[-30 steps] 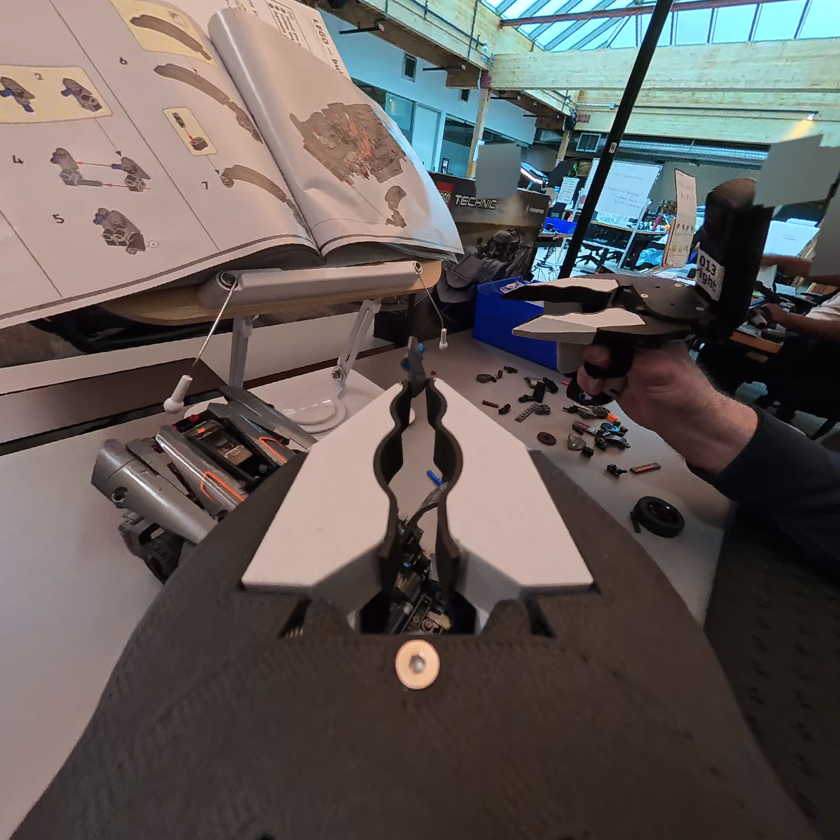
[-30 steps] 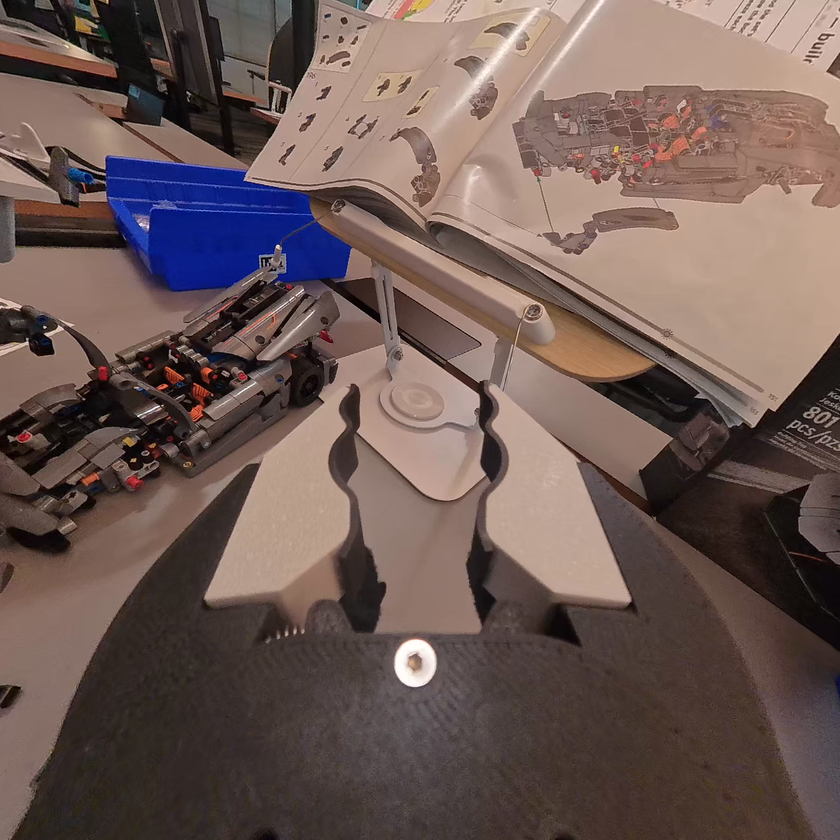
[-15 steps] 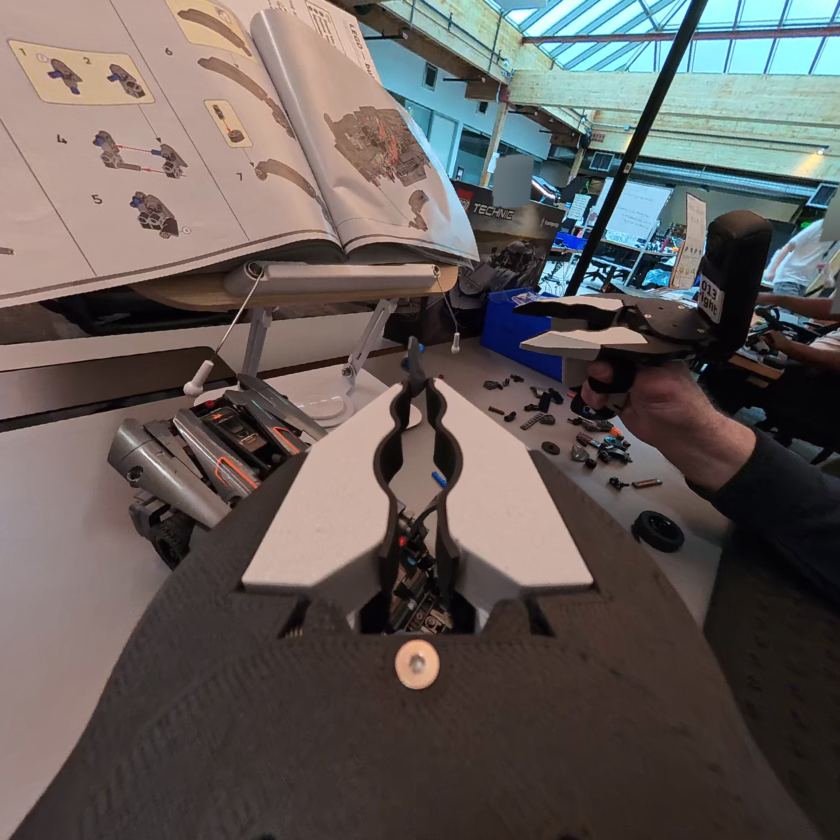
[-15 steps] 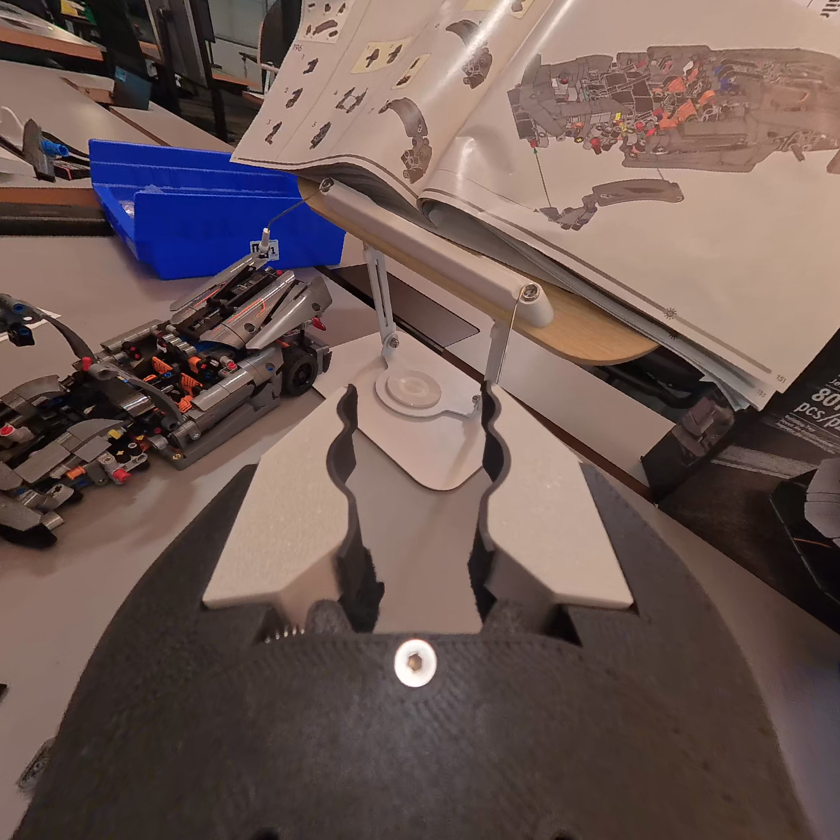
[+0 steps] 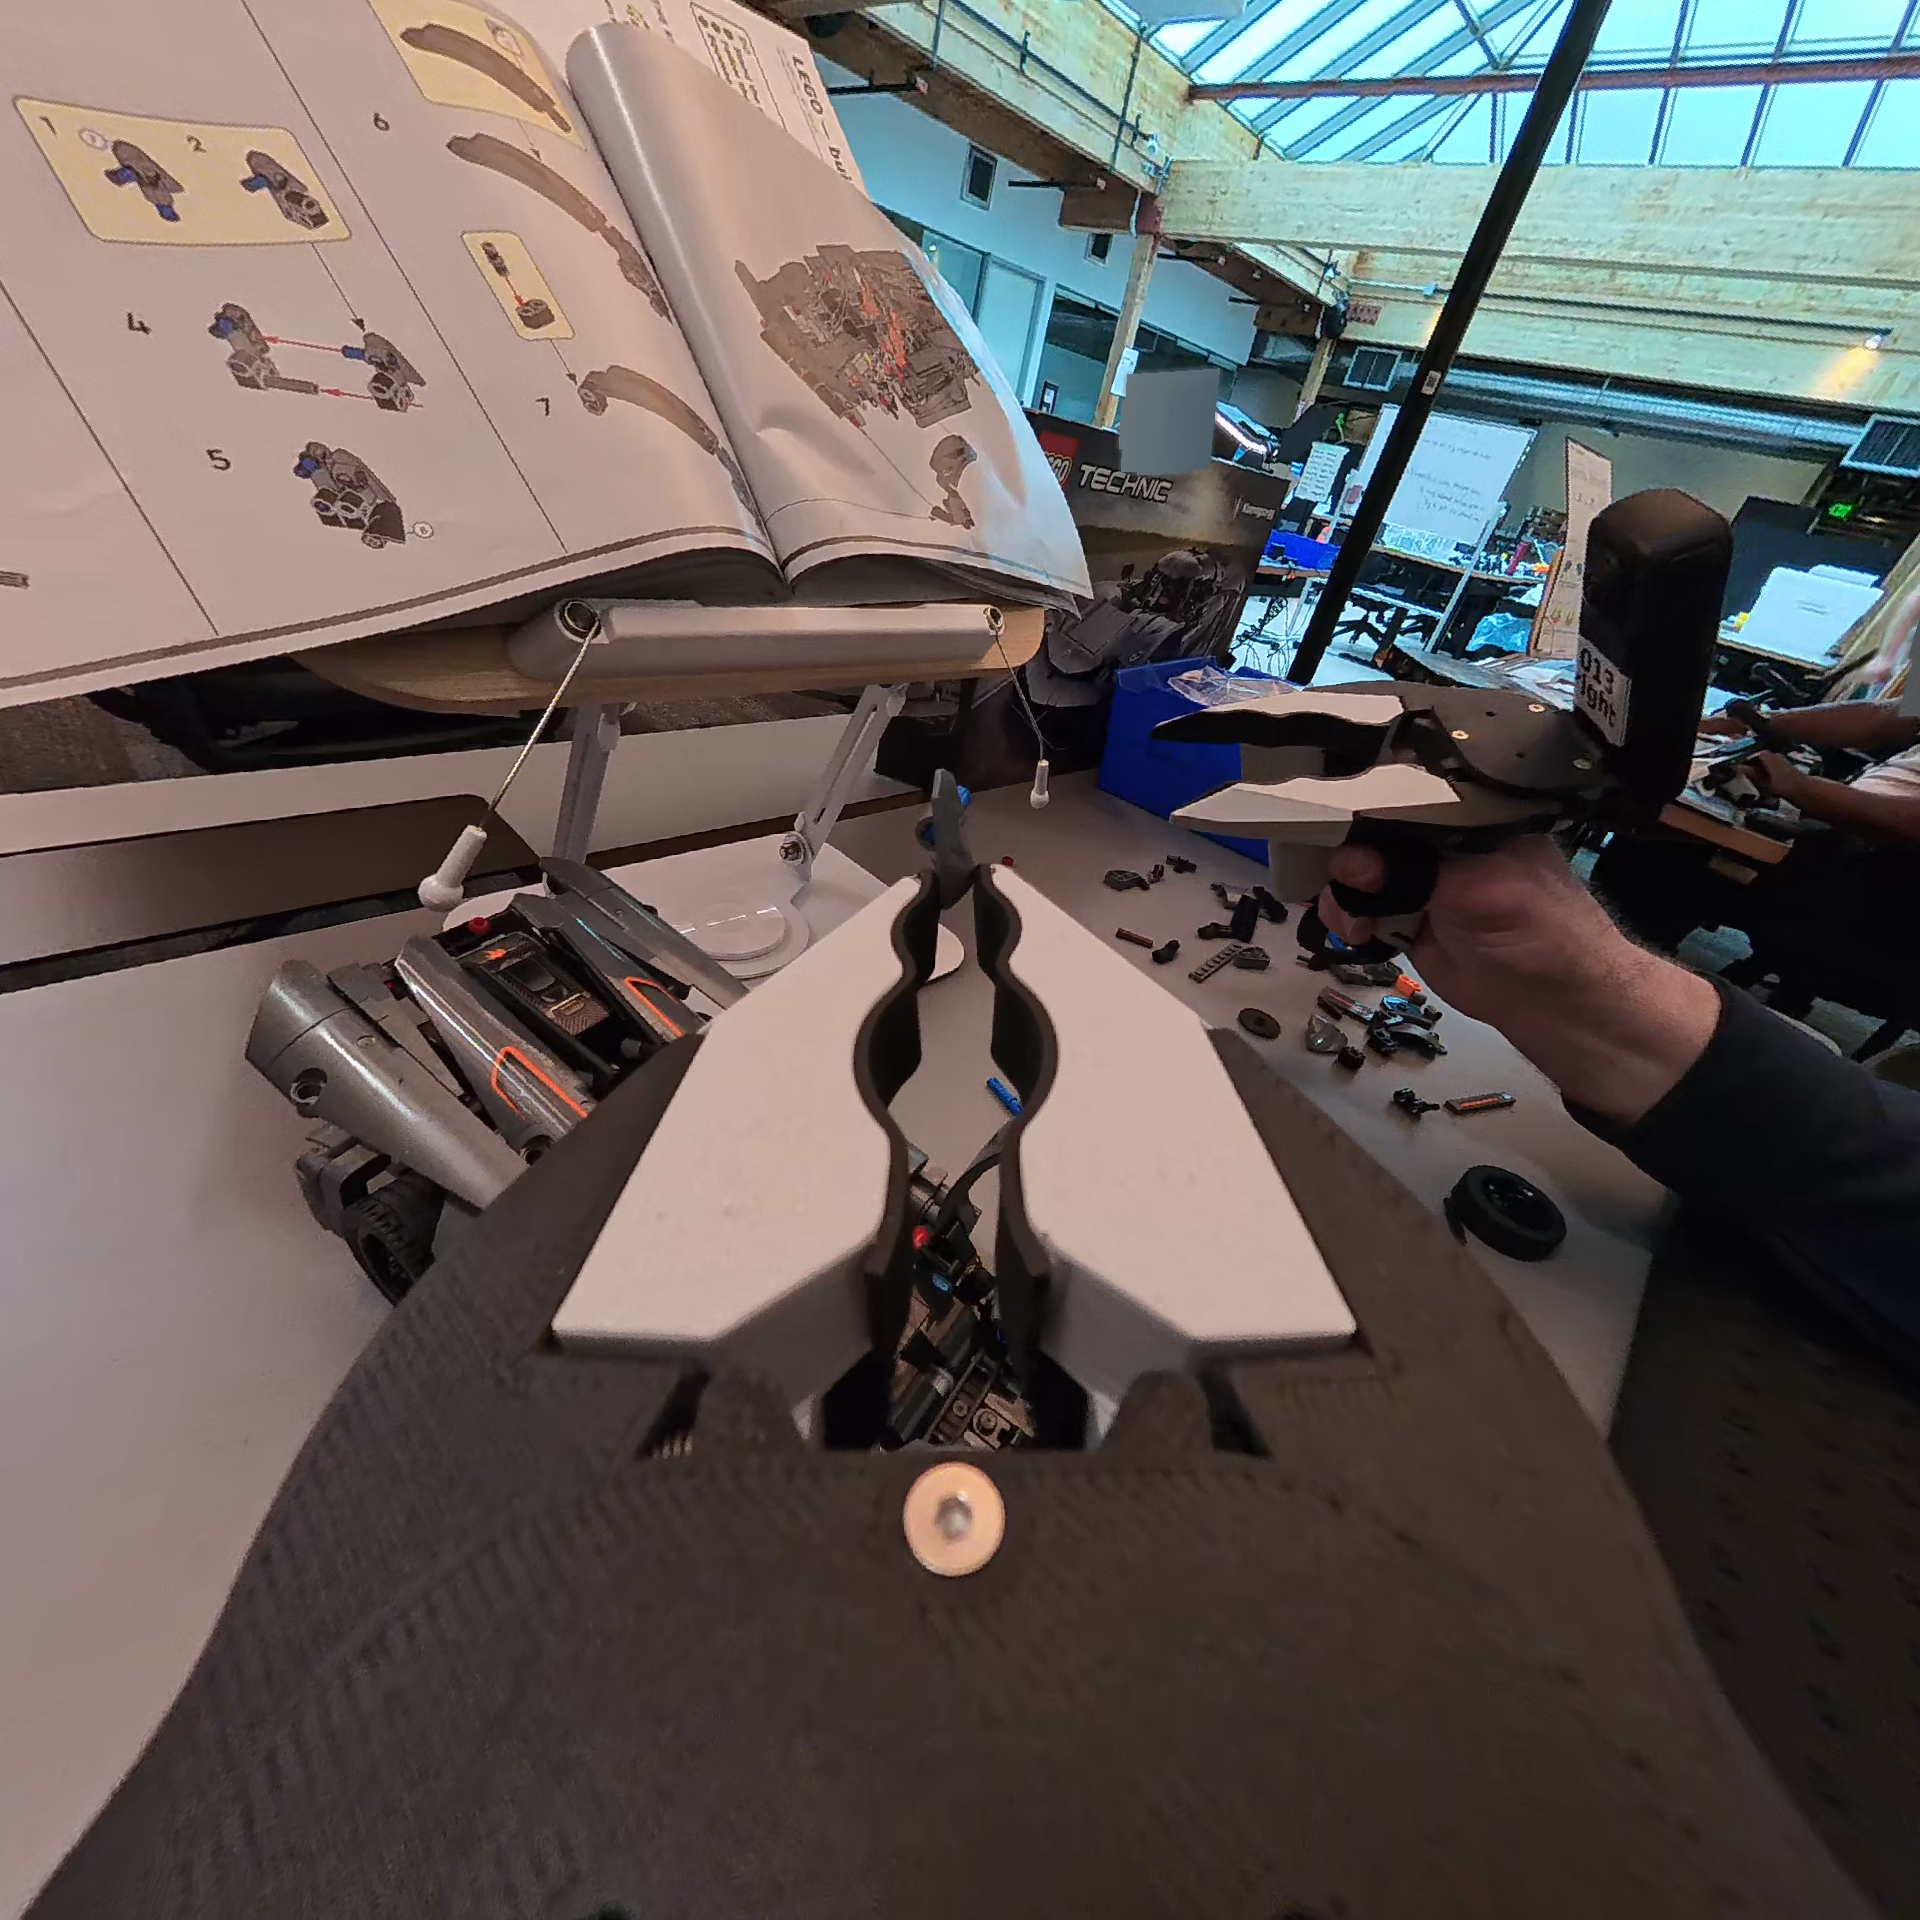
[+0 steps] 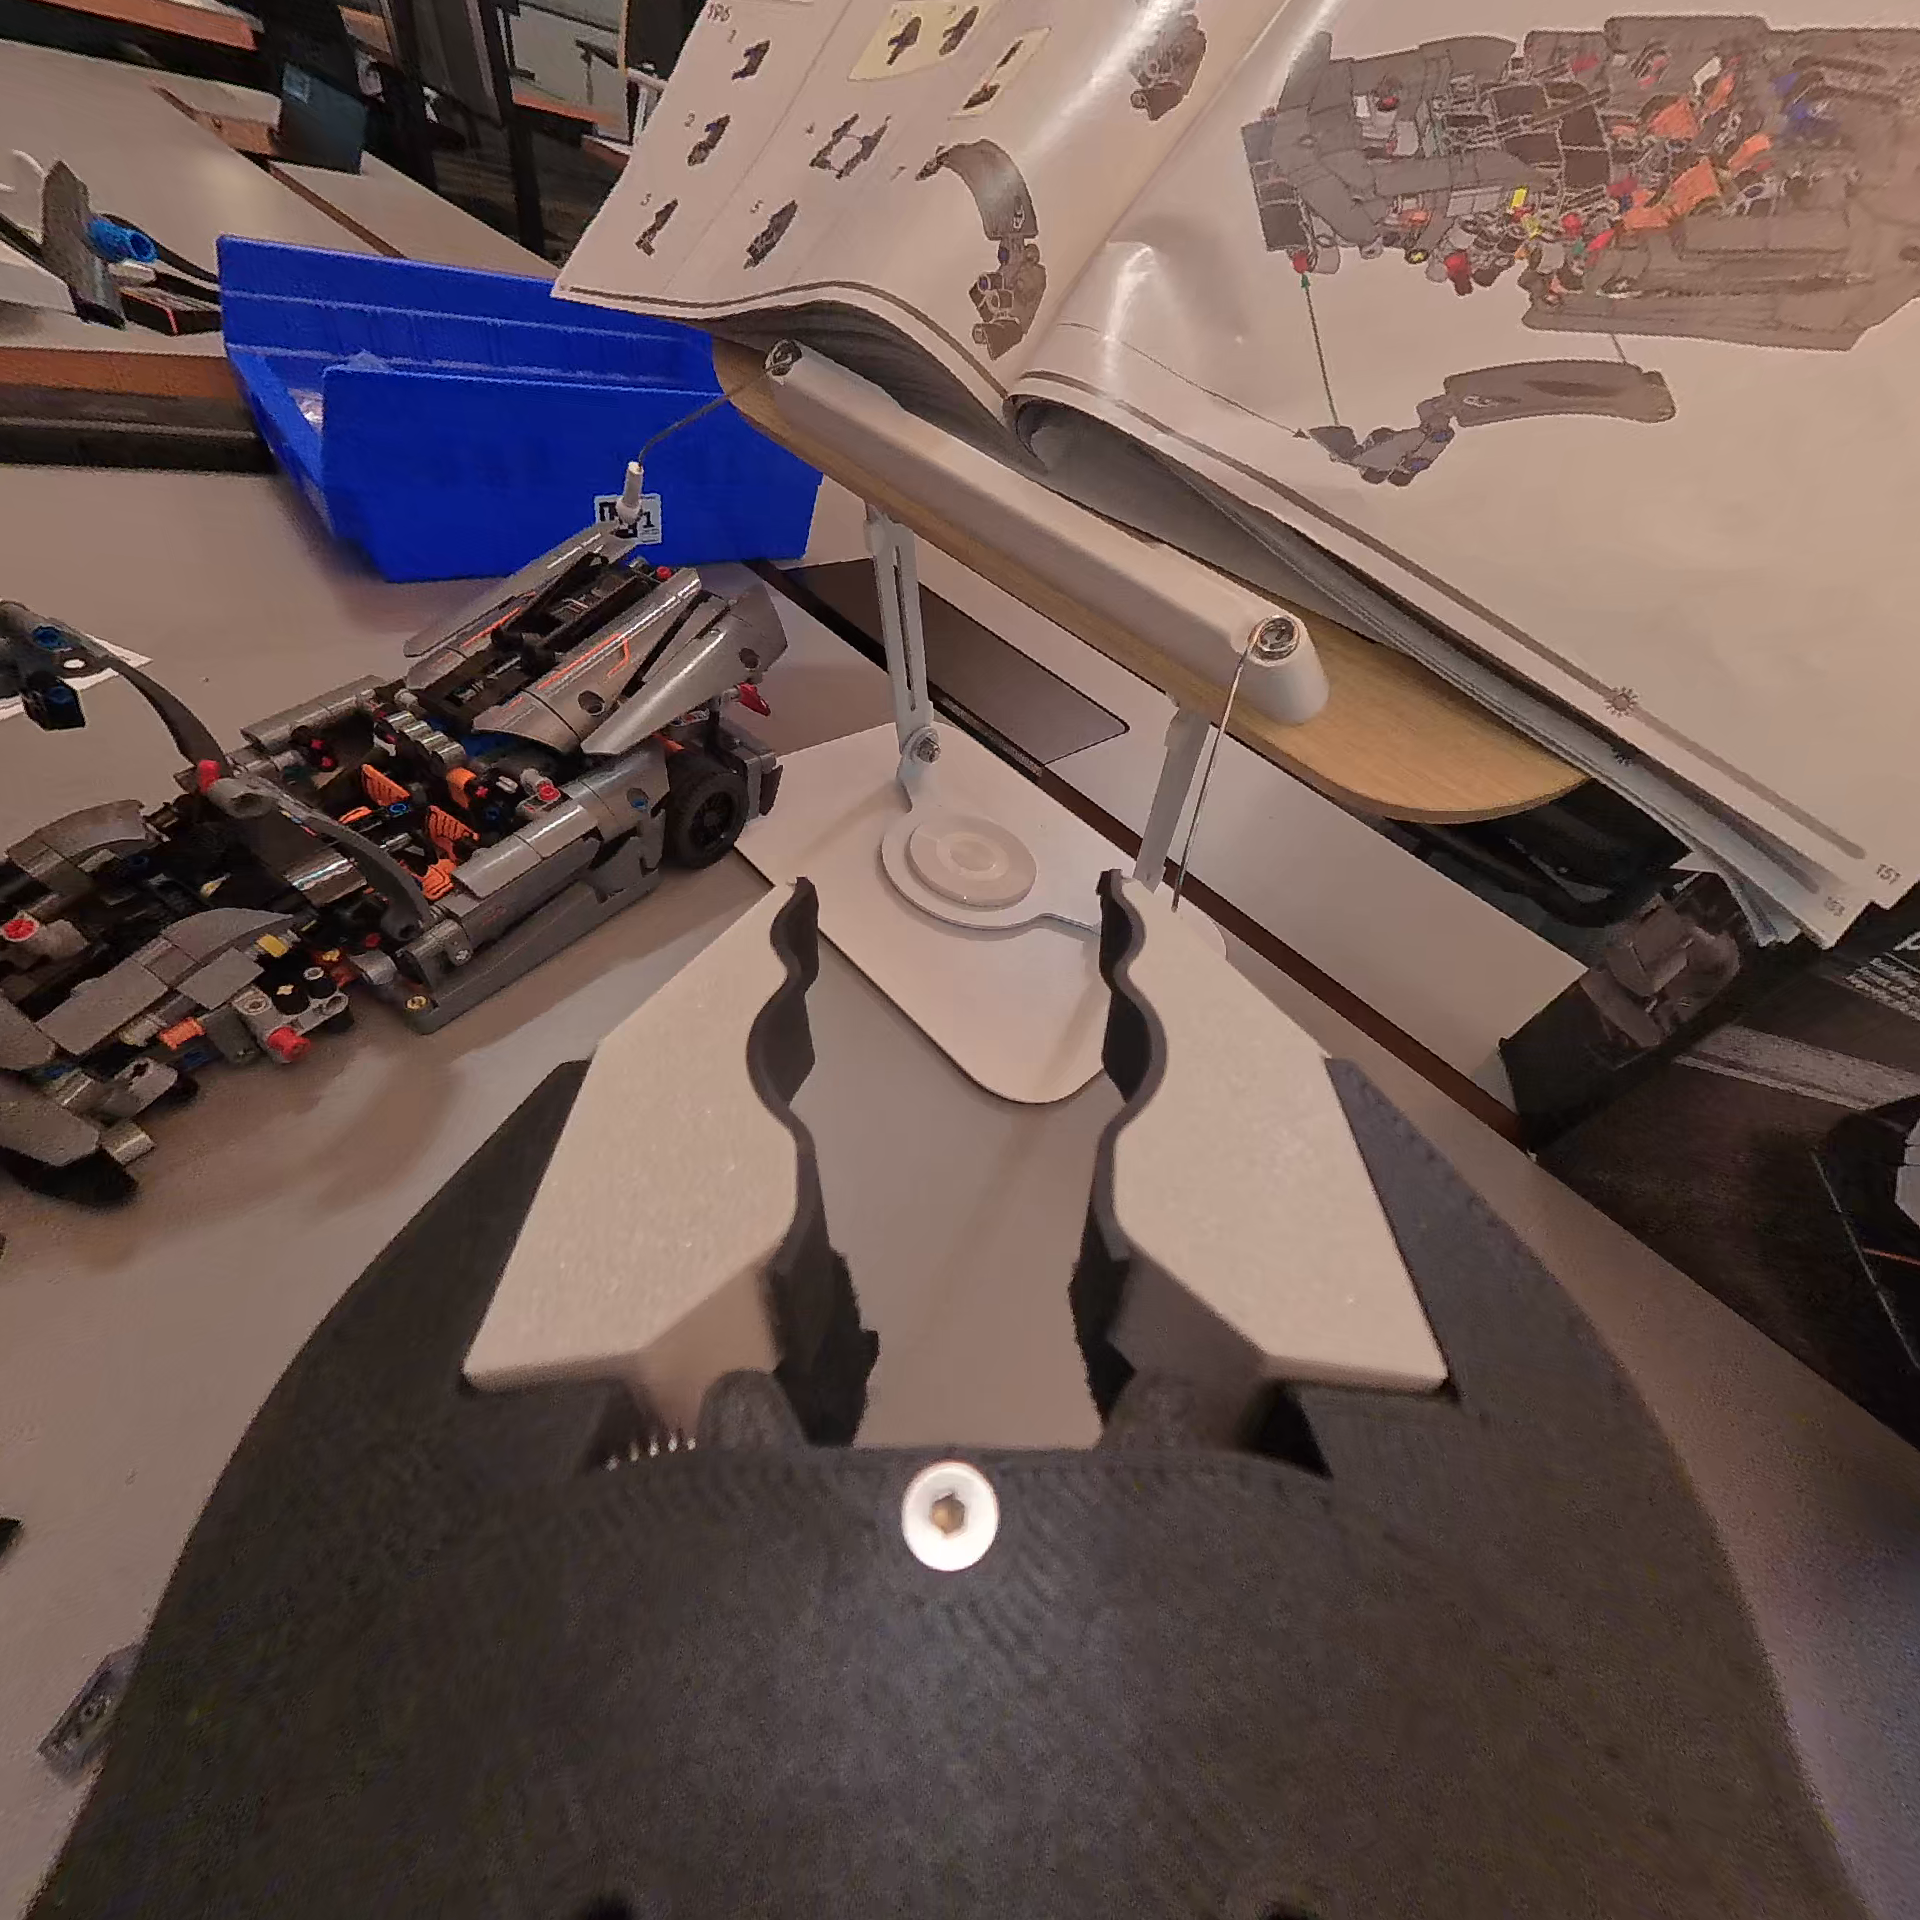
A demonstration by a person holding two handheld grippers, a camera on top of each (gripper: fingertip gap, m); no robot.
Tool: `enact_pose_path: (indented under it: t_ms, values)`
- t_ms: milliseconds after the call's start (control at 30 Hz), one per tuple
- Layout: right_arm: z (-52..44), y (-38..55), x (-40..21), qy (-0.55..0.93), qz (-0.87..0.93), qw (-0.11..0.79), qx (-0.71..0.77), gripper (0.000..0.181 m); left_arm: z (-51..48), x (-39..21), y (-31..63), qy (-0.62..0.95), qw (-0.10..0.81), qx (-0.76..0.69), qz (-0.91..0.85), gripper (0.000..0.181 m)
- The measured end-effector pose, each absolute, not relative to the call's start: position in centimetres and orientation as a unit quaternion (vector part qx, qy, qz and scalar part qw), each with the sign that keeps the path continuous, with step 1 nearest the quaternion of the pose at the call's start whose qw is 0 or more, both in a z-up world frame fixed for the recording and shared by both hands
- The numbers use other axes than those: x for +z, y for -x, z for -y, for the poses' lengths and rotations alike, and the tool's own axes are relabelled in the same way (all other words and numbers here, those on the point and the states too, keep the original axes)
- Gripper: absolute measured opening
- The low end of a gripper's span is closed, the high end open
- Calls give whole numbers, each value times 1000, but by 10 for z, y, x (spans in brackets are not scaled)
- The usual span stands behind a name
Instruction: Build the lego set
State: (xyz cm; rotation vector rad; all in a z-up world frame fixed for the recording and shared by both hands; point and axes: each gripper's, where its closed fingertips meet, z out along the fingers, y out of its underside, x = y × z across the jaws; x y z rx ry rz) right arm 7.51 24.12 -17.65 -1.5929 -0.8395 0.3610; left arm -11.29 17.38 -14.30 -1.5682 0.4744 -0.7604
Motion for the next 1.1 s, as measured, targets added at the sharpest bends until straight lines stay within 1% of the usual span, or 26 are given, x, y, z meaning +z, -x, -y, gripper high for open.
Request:
enact_pose_path:
  t_ms: [1100]
  values:
    - [-241,-74,-180,690,377,601,148,52,-173,-147,107,683,610,-339,-215,4]
